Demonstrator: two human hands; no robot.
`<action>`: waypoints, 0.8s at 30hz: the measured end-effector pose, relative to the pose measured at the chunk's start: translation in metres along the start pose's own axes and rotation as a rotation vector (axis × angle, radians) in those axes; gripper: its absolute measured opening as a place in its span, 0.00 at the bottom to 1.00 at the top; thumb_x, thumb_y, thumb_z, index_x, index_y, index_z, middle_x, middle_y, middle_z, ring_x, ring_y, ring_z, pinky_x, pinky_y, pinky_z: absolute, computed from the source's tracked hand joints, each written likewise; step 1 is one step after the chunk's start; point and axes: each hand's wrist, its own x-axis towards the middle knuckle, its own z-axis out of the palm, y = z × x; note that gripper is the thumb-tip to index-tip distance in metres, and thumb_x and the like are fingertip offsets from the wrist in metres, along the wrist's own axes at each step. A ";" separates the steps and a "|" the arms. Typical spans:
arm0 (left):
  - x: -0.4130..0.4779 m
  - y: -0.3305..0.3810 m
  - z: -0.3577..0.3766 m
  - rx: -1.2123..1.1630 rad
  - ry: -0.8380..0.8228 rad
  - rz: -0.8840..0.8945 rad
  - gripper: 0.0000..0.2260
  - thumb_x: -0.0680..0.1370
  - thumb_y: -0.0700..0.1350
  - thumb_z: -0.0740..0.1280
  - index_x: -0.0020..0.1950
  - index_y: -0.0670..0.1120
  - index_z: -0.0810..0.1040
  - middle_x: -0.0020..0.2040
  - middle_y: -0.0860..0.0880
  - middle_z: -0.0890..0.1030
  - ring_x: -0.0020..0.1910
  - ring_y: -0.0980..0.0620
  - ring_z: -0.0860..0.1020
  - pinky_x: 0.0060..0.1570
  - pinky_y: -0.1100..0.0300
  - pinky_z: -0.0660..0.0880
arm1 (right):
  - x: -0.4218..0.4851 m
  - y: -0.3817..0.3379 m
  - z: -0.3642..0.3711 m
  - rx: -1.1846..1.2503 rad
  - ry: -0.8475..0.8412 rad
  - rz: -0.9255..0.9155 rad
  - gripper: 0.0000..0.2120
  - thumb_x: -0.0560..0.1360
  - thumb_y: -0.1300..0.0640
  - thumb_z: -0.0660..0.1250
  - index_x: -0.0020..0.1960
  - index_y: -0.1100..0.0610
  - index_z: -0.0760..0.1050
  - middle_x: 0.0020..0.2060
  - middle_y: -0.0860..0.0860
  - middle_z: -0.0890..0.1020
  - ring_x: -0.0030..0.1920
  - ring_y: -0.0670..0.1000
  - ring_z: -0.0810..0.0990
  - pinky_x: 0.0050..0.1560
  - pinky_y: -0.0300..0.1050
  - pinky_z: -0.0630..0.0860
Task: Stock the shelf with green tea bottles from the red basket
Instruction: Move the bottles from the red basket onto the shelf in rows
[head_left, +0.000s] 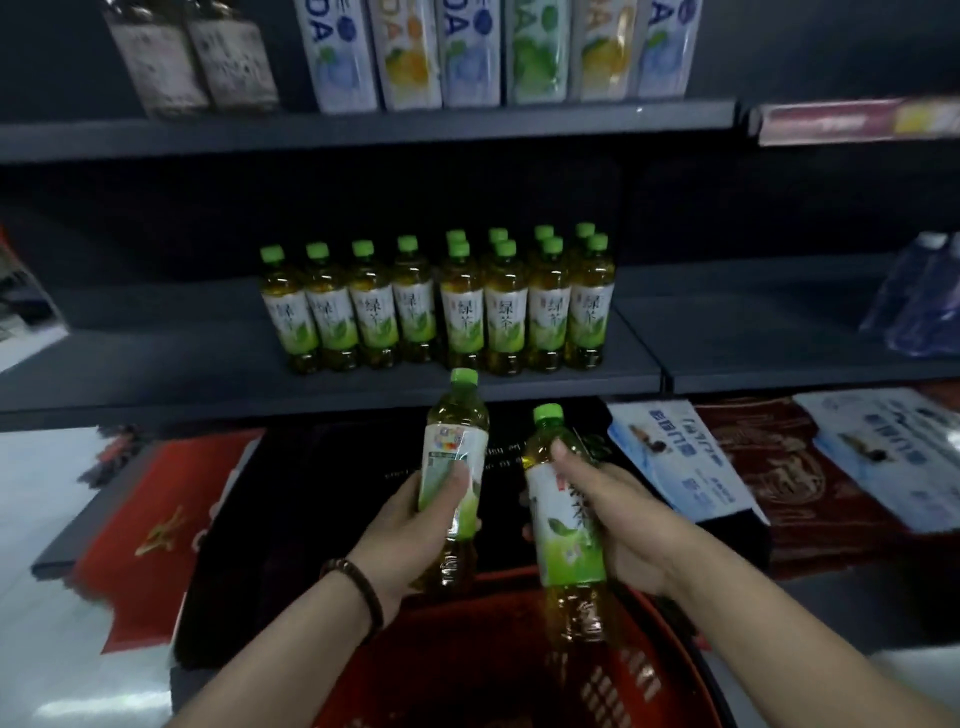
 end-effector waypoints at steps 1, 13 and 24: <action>0.006 -0.002 -0.001 -0.015 0.016 -0.005 0.35 0.63 0.80 0.67 0.65 0.64 0.78 0.52 0.52 0.89 0.56 0.47 0.86 0.63 0.39 0.80 | 0.006 -0.001 -0.001 0.037 -0.014 -0.028 0.29 0.75 0.52 0.79 0.67 0.69 0.76 0.50 0.63 0.85 0.49 0.61 0.85 0.55 0.61 0.83; 0.043 -0.004 0.022 -0.104 0.047 -0.004 0.27 0.70 0.81 0.58 0.62 0.71 0.79 0.60 0.56 0.87 0.63 0.49 0.84 0.67 0.39 0.77 | 0.050 0.017 -0.003 0.045 0.209 -0.219 0.25 0.63 0.55 0.82 0.58 0.60 0.84 0.51 0.63 0.88 0.49 0.64 0.88 0.48 0.55 0.84; 0.046 0.012 0.025 -0.339 0.082 0.143 0.32 0.62 0.58 0.81 0.64 0.57 0.79 0.59 0.45 0.87 0.56 0.40 0.87 0.57 0.37 0.83 | 0.051 0.008 0.007 0.229 0.170 -0.246 0.16 0.76 0.53 0.76 0.60 0.60 0.85 0.56 0.68 0.85 0.54 0.69 0.85 0.58 0.64 0.83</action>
